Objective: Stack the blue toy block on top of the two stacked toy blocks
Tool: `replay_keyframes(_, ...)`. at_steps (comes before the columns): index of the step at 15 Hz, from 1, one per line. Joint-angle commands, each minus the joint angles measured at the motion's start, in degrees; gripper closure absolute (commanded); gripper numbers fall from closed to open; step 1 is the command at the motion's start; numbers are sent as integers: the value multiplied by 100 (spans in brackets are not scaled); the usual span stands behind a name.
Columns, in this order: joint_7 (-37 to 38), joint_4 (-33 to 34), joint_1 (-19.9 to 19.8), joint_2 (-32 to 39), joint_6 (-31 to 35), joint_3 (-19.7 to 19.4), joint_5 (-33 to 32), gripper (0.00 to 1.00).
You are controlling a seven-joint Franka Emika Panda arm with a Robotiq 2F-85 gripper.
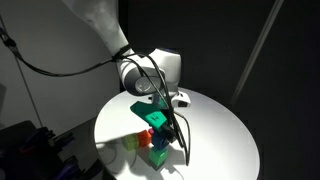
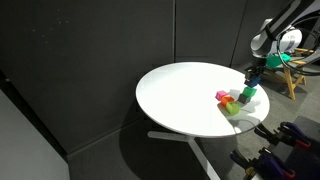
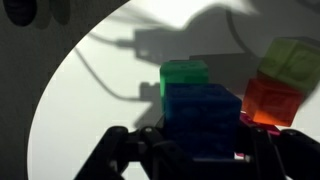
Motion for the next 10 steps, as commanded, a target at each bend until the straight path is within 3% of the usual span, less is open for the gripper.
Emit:
replay_keyframes(1, -124, 197, -159, 91, -95, 85, 67, 75)
replay_keyframes(10, -266, 141, -287, 67, -102, 128, 85, 75)
